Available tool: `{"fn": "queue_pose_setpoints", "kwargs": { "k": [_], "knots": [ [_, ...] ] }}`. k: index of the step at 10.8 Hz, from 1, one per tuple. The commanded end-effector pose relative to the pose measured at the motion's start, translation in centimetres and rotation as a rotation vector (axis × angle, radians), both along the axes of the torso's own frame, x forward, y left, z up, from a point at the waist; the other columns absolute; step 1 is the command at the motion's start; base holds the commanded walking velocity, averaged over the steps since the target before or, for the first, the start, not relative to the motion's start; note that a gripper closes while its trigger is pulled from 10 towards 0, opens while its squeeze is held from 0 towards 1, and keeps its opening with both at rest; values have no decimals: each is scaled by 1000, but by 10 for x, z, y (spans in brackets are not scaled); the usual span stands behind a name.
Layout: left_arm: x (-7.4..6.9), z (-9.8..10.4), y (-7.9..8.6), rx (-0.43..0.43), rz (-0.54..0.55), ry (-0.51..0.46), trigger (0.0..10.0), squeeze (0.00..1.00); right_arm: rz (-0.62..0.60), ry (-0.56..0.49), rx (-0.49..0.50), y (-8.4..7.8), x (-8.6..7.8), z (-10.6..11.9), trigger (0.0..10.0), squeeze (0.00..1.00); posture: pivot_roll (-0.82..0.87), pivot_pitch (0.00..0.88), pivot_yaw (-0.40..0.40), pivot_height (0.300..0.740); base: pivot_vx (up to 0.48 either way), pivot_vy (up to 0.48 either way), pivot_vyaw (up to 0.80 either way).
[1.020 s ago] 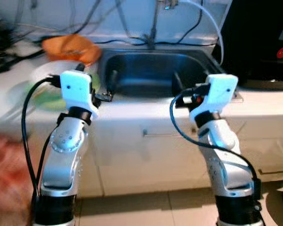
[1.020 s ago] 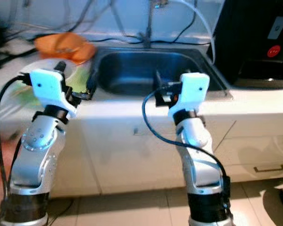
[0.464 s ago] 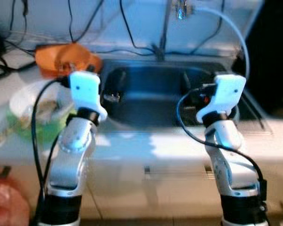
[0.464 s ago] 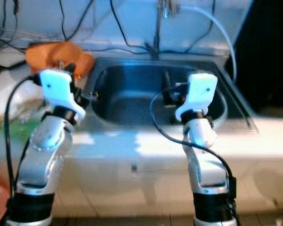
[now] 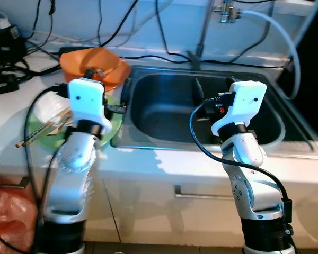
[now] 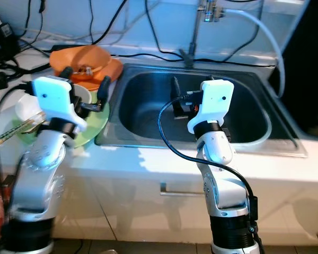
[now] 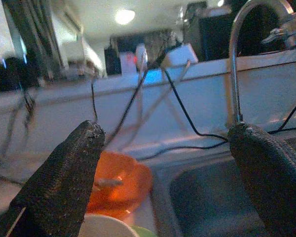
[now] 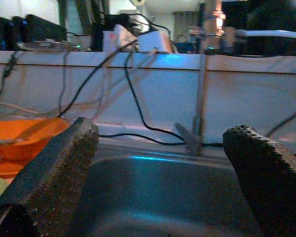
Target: Kitchen organization
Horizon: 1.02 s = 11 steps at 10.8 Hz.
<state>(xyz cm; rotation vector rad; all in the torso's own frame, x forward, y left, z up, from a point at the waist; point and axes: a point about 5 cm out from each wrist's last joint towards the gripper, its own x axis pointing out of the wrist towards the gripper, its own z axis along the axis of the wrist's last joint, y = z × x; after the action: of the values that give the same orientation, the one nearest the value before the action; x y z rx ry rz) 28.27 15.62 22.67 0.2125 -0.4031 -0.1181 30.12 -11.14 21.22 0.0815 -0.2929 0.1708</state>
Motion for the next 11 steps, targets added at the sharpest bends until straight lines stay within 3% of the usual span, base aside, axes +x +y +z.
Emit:
{"fn": "queue_pose_setpoints", "kwargs": {
  "k": [1,2,5,8,9,11],
  "knots": [
    [-9,2,10,49,24,-35,10000,0,-25,24,29,-7,2,-1,10000,0,57,17,-38,740,0,0,0],
    [-11,0,17,62,53,-28,10000,0,-23,48,32,-7,4,-4,10000,0,64,16,-40,740,0,0,0],
    [-12,10,14,87,88,-91,10000,0,6,61,-1,-2,9,-7,10000,0,78,3,-49,740,0,0,0],
    [-12,20,22,97,137,-126,10000,0,58,78,-20,3,11,-8,10000,0,89,0,-53,740,0,0,0],
    [-13,15,34,99,189,-98,10000,0,113,66,-22,7,9,-7,10000,0,108,0,-53,740,0,0,569],
    [-14,14,36,97,196,-91,10000,0,116,62,-18,8,9,-6,10000,0,113,0,-53,740,0,0,684]
  ]
}}
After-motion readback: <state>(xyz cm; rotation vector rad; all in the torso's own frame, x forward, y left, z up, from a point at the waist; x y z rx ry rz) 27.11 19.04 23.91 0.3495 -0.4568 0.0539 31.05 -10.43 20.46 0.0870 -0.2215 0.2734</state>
